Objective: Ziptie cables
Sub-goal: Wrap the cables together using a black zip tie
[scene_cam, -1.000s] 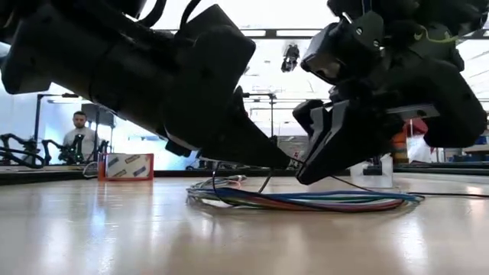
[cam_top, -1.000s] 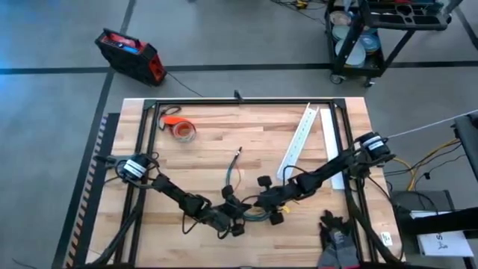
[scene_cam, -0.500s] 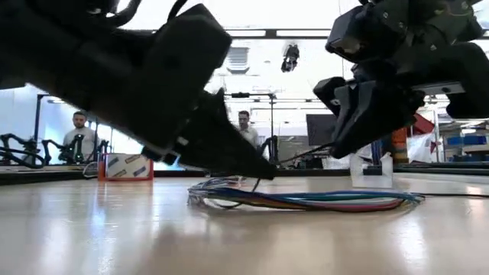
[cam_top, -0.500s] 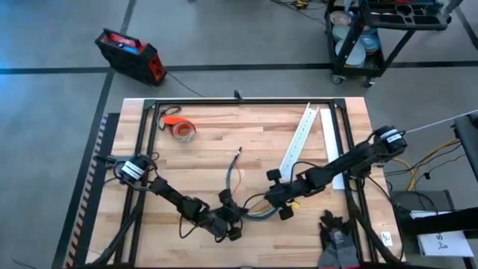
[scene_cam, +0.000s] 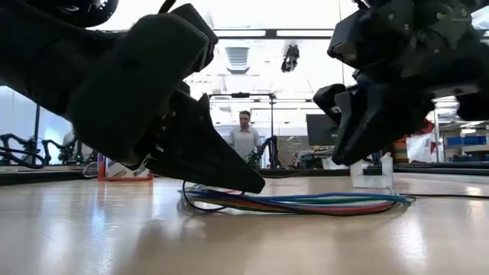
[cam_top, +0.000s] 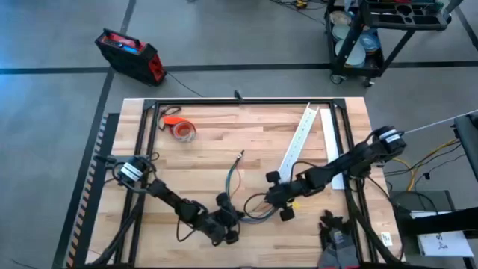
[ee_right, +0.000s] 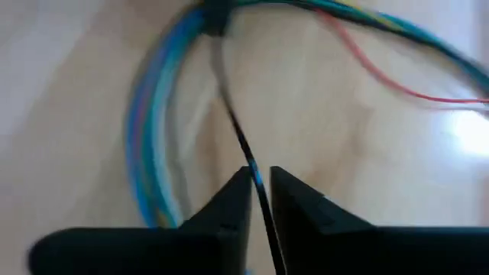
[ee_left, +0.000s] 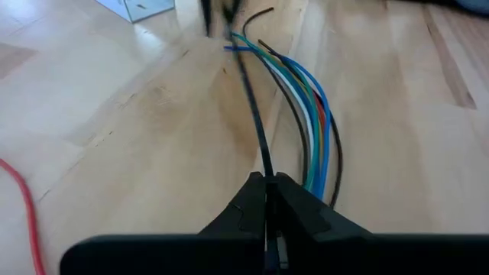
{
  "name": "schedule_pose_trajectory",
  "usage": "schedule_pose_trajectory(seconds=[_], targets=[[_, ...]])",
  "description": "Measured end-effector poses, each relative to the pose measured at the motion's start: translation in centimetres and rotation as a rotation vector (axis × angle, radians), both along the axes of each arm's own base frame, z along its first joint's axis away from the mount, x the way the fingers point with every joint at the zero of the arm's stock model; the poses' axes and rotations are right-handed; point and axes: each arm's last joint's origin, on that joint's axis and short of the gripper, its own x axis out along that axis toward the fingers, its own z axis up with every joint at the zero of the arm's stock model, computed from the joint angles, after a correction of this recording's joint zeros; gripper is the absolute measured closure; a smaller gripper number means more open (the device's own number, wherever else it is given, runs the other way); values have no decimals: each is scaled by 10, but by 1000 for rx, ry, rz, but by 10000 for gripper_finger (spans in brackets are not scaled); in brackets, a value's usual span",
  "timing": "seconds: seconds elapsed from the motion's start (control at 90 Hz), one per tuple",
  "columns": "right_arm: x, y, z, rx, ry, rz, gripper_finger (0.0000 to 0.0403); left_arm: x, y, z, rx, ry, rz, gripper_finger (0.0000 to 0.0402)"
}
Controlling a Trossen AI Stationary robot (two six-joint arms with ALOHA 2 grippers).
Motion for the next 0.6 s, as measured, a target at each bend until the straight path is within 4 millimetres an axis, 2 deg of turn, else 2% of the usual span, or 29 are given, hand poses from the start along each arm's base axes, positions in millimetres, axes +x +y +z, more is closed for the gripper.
schedule_pose_trajectory(seconds=[0.156, 0.267, 0.411, 0.6], targets=[[15, 6, -10, 83, -99, -27, 251, 2, 2, 2, 58, -2, -2, 401], [26, 10, -24, 113, -149, -37, 224, 4, 3, 5, 87, -4, -12, 401], [42, 16, -36, 100, -144, -27, 232, 6, 3, 6, 117, 10, -27, 401], [57, 21, -36, 74, -112, -19, 286, 5, 4, 5, 133, 39, -30, 401]])
